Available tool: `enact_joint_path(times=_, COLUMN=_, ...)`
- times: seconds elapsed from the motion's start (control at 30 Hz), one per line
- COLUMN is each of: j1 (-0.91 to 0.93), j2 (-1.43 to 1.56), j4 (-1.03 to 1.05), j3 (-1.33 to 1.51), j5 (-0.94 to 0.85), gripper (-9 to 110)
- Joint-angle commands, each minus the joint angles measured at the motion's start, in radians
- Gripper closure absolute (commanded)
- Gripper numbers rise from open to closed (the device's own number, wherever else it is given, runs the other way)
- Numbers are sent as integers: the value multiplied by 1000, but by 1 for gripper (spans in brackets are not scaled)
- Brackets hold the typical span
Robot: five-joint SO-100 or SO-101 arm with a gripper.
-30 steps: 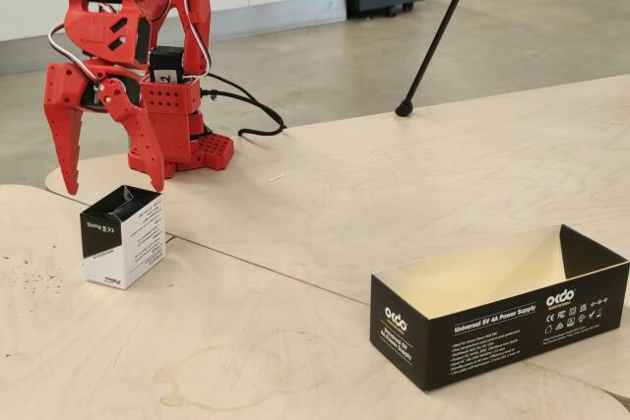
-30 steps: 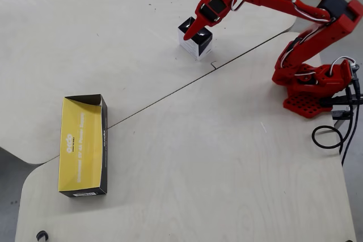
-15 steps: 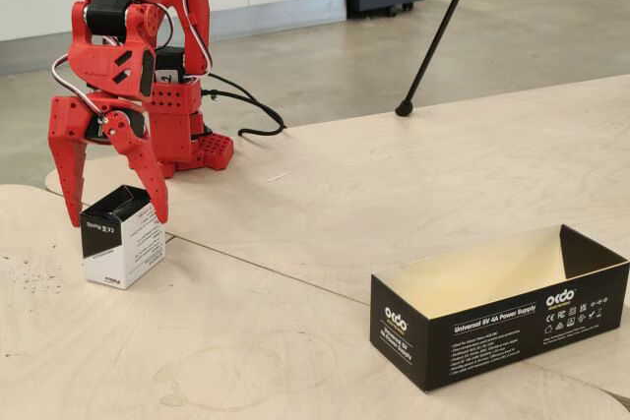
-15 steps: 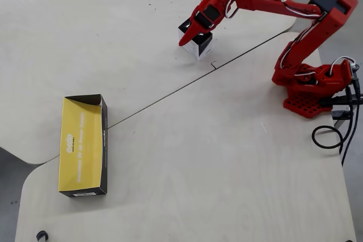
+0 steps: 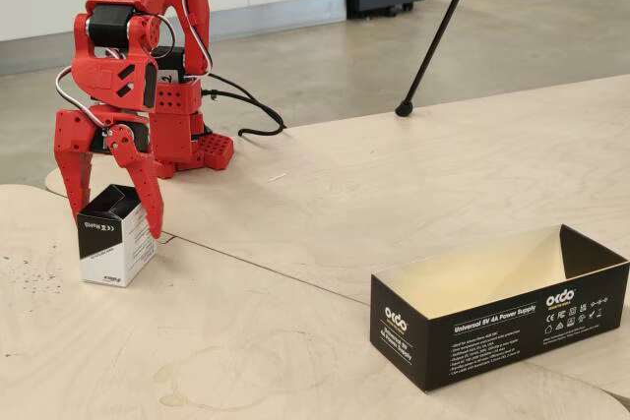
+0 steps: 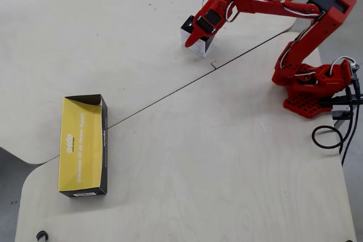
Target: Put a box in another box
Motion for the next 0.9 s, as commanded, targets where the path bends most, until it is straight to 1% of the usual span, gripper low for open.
enact_joint_path(times=0.0, j1=-3, j2=5, j4=-15, j3=-9, j5=0, gripper=78)
enact_joint_path(times=0.13, j1=-6, j2=6, j4=-20, j3=-15, j5=9, gripper=81)
enact_joint_path(times=0.23, j1=-11, j2=11, j4=-26, j3=-23, j5=40, gripper=85)
enact_joint_path(times=0.3, j1=-14, j2=25, j4=-12, j3=-37, j5=69, gripper=86)
enact_joint_path(times=0.47, j1=-64, j2=89, j4=137, j3=-150, j5=202, gripper=87)
enact_joint_path(times=0.63, j1=-195, j2=150, j4=362, j3=-374, j5=417, gripper=88)
enact_joint_path(times=0.77, j1=-360, j2=146, j4=549, j3=-635, j5=658, gripper=88)
enact_joint_path(times=0.87, j1=-505, j2=94, j4=632, j3=-831, j5=857, gripper=88)
